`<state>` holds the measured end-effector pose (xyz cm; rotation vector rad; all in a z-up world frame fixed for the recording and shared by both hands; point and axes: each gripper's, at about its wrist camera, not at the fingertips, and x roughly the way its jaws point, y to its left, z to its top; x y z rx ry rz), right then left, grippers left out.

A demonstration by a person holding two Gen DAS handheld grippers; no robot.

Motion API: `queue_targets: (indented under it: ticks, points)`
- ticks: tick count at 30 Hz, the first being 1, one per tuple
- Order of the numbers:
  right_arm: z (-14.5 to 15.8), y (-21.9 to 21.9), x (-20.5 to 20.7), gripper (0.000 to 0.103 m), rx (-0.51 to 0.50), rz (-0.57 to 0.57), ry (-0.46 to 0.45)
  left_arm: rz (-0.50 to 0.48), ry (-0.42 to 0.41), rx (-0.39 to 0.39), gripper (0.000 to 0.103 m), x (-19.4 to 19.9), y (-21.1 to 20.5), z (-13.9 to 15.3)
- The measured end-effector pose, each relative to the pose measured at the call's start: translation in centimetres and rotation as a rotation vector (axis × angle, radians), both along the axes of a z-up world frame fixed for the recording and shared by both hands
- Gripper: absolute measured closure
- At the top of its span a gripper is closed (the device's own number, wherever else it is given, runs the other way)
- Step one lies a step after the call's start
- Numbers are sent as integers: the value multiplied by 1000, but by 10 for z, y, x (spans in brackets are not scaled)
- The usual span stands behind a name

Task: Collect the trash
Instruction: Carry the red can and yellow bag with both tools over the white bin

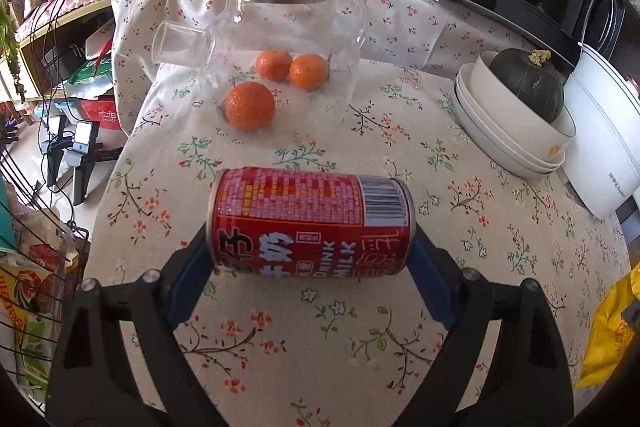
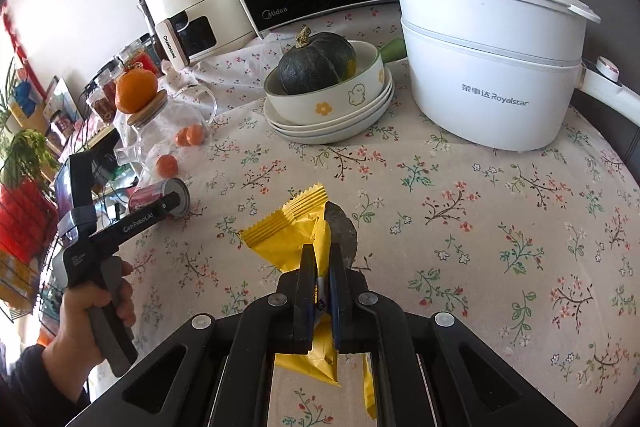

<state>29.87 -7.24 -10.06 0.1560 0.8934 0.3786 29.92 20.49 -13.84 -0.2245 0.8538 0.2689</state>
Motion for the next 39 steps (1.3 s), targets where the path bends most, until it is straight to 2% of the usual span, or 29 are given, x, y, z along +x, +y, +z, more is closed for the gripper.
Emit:
queue_targets:
  ticks: [5, 13, 24, 30, 33, 39]
  points:
    - [13, -21, -26, 97, -11, -39, -17, -31, 11, -3, 13, -25, -10, 12]
    - [34, -63, -71, 97, -24, -98, -45, -133, 7, 29, 13, -66, -44, 35]
    - [62, -127, -123, 97, -46, -171, -95, -298, -15, 41, 13, -115, -110, 61]
    - [66, -171, -148, 97, -57, -232, -97, -410, -12, 47, 13, -139, -154, 63]
    - [68, -193, -159, 97, -58, -264, -99, -457, -17, 74, 13, -147, -175, 66]
    - [60, -236, -178, 96, -63, -345, -62, -539, -6, 25, 13, -156, -212, 69]
